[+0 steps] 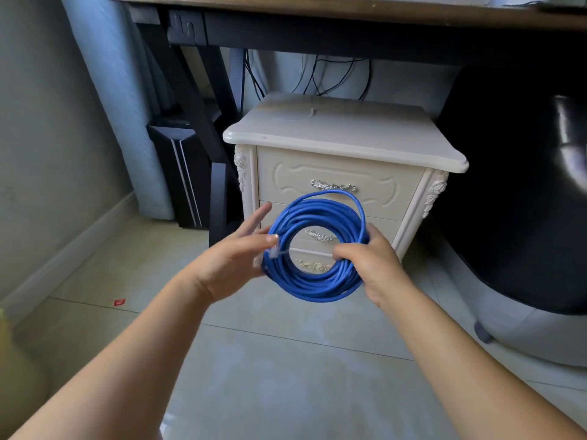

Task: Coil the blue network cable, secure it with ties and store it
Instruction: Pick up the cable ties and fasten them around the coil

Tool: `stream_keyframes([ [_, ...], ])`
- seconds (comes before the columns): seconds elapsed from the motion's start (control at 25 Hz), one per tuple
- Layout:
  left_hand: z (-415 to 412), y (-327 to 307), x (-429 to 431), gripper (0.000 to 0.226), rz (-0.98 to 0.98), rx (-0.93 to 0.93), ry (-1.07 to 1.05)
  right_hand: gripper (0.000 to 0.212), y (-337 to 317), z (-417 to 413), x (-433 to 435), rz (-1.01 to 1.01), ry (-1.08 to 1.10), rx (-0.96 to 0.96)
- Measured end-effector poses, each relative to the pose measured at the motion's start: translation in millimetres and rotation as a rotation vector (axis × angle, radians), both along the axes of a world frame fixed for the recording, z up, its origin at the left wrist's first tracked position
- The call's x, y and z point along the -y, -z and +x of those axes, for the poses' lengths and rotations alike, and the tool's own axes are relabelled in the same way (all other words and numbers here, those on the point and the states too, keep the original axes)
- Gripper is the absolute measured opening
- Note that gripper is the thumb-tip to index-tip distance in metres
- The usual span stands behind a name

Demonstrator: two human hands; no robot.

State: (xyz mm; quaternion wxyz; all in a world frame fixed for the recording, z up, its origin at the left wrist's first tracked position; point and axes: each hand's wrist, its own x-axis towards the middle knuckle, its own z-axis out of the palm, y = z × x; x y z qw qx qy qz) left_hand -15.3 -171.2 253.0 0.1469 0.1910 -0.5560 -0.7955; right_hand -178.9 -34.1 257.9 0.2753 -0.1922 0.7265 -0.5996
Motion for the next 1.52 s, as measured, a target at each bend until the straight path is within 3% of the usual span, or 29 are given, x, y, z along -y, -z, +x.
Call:
stream_keyframes([
  [0.12, -1, -7, 2, 0.096, -0.32, 0.078, -0.031, 0.045, -10, -5, -2, 0.23, -0.17, -0.449],
  [0.24, -13, -13, -9, 0.109, -0.851, 0.215, 0.017, 0.06, -15, -3, 3, 0.423, -0.382, -0.783],
  [0.32, -23, -9, -16, 0.111, -1.122, 0.279, 0.031, 0.067, -15, 0, 10, 0.478, -0.494, -0.906],
  [0.4, -31, -3, -17, 0.105, -1.18, 0.356, 0.006, 0.067, -14, 2, 17, 0.472, -0.535, -0.934],
  [0.48, -36, 2, -12, 0.087, -1.095, 0.427, -0.056, 0.062, -11, 1, 27, 0.417, -0.529, -0.927],
  [0.6, -40, 4, 0, 0.036, -0.888, 0.433, -0.187, 0.057, -11, -3, 39, 0.324, -0.542, -0.827],
  [0.68, -40, 6, 10, 0.025, -0.758, 0.405, -0.296, 0.052, -19, -14, 49, 0.247, -0.581, -0.695],
  [0.8, -38, 12, 28, 0.023, -0.458, 0.366, -0.487, 0.027, -39, -45, 82, 0.064, -0.421, -0.684],
  [0.92, -37, 18, 43, 0.022, -0.267, 0.348, -0.589, 0.026, -59, -83, 136, 0.053, -0.165, -0.947],
  [1.12, -38, 21, 54, 0.021, -0.212, 0.338, -0.603, 0.051, -68, -120, 208, 0.372, -0.301, -1.061],
  [1.32, -34, 24, 71, 0.02, -0.179, 0.337, -0.621, 0.067, -63, -108, 268, 0.495, -0.421, -1.116],
  [1.52, -25, 26, 83, 0.023, -0.166, 0.35, -0.649, 0.07, -61, -103, 288, 0.628, -0.414, -1.103],
])
